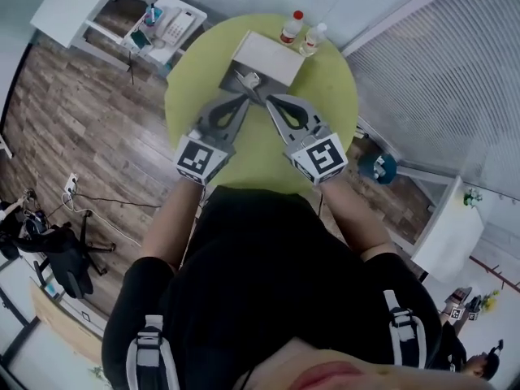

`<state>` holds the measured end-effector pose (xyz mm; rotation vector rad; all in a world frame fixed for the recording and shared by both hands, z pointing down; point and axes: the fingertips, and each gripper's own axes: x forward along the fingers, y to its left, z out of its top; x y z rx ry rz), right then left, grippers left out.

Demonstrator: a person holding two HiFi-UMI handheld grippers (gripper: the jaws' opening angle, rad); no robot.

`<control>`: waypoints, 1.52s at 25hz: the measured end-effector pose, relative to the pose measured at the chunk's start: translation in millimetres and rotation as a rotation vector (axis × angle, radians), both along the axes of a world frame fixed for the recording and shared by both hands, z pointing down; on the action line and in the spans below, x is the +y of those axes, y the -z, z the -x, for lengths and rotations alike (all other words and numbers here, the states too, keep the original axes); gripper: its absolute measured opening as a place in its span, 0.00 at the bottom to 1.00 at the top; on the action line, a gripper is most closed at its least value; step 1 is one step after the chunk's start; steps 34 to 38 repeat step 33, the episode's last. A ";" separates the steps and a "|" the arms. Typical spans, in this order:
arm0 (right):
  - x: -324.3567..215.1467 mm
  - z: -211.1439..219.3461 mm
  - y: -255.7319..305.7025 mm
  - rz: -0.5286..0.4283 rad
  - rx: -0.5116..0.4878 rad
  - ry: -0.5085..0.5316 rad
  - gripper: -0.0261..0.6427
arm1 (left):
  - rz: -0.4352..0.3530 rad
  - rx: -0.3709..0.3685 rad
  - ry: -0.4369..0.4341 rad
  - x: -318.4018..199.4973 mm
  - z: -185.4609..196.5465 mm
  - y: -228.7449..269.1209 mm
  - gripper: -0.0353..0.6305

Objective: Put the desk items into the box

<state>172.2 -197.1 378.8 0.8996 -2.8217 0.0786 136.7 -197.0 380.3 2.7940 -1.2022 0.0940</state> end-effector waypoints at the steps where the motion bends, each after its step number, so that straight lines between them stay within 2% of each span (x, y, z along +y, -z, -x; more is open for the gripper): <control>1: -0.3 -0.1 1.0 -0.003 0.001 0.004 0.06 | -0.002 -0.001 -0.002 -0.3 -2.3 1.1 0.07; 16: 4.0 -5.3 6.6 -0.029 -0.005 0.057 0.06 | -0.016 0.009 0.006 3.8 -19.3 9.4 0.07; 25: 1.9 -6.8 7.8 -0.025 -0.013 0.047 0.06 | -0.013 0.028 -0.012 4.3 -19.7 11.2 0.07; 38: 5.2 -4.9 4.2 -0.031 -0.012 0.045 0.06 | -0.016 0.017 0.001 3.6 -17.9 8.0 0.07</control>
